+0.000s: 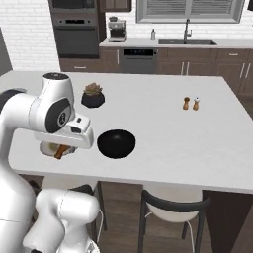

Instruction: Pick the chicken drumstick and broccoli from their plates and place them in the bowl. Then put the bowl in the fridge.

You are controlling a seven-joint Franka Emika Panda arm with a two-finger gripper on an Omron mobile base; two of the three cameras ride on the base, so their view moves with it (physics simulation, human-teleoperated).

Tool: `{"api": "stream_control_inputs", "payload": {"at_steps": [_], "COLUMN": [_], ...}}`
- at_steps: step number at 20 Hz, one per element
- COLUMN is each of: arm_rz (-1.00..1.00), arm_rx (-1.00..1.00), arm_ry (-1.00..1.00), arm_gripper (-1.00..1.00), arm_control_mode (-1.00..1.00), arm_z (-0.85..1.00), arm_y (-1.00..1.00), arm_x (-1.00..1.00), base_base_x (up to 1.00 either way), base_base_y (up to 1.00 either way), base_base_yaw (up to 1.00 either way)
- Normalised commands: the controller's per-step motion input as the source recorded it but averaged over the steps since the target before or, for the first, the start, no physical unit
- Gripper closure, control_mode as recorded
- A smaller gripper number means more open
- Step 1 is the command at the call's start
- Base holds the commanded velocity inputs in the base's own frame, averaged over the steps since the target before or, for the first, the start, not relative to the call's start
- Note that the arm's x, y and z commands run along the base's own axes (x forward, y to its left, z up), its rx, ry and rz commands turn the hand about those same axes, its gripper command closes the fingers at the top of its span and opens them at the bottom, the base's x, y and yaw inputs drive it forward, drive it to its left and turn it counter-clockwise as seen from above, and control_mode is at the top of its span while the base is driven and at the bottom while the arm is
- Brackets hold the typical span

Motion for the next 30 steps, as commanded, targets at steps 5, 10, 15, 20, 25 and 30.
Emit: {"api": "stream_control_inputs", "payload": {"at_steps": [5,10,15,20,25,30], "arm_rz": [0.00,0.00,-0.02,-0.02,-0.05,-0.01], "arm_rx": [0.00,0.00,-0.06,-0.18,-0.02,0.00], "arm_ry": [0.00,0.08,0.05,-0.01,0.00,0.00], "arm_gripper": [1.00,1.00,1.00,1.00,1.00,1.00], "arm_control_mode": [-1.00,-1.00,-1.00,-1.00,-1.00,-1.00], "arm_z": [-0.03,-0.14,-0.64,-0.86,-0.61,-0.22], "arm_y": [-0.35,-0.48,-0.07,0.06,0.07,-0.02], "arm_x": [0.92,1.00,1.00,0.54,0.53,0.53], "base_base_x": [0.00,0.00,0.00,0.00,0.00,0.00], "base_base_y": [0.00,0.00,0.00,0.00,0.00,0.00], "base_base_yaw": [0.00,0.00,0.00,0.00,0.00,0.00]}}
